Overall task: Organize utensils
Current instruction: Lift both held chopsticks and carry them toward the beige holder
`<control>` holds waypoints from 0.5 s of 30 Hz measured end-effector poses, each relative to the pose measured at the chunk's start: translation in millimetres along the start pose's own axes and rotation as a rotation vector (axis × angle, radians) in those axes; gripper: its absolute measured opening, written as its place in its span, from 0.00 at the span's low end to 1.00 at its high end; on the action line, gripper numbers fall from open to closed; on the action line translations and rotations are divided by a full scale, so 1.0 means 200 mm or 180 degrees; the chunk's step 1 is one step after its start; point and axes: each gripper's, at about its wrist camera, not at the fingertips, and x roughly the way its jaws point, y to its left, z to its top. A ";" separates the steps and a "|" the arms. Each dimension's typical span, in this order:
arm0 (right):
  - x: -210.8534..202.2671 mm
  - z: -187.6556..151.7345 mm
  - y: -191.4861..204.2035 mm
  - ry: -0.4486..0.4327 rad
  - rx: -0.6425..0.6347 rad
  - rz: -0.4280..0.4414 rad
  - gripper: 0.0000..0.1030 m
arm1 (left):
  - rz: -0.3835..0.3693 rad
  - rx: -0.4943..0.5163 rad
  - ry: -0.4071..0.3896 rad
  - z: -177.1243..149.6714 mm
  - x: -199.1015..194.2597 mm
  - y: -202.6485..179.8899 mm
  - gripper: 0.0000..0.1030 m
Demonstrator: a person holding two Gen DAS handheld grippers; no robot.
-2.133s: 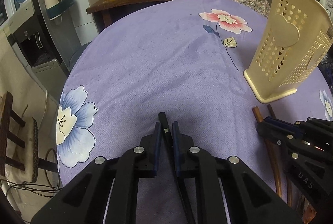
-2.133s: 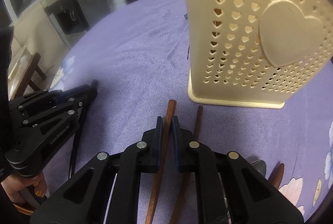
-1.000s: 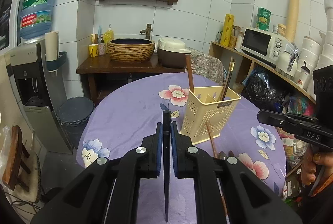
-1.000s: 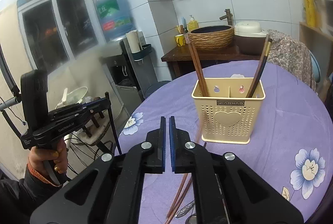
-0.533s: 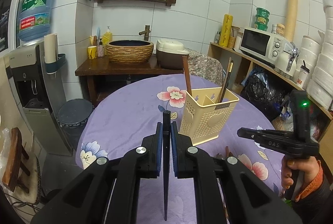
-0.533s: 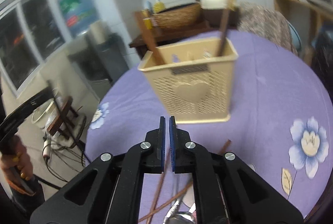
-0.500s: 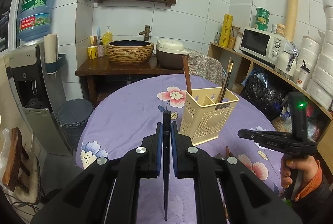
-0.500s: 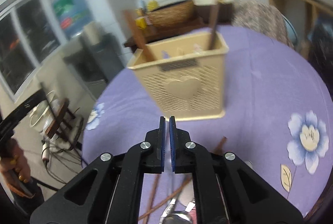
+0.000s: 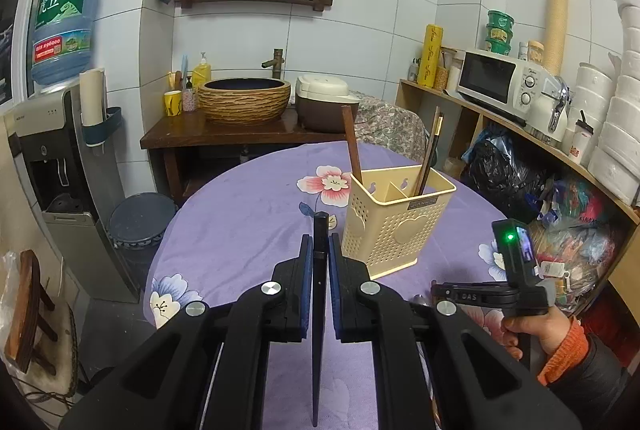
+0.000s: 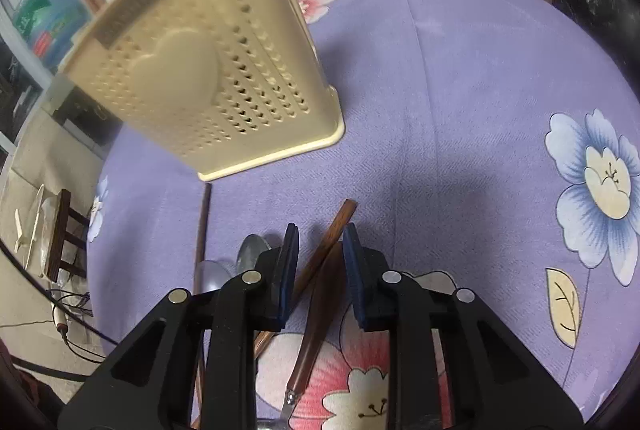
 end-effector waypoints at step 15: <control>0.12 0.06 0.15 0.0021 -0.0304 -0.0441 0.11 | -0.0036 0.0041 0.0012 0.00 0.03 -0.02 0.09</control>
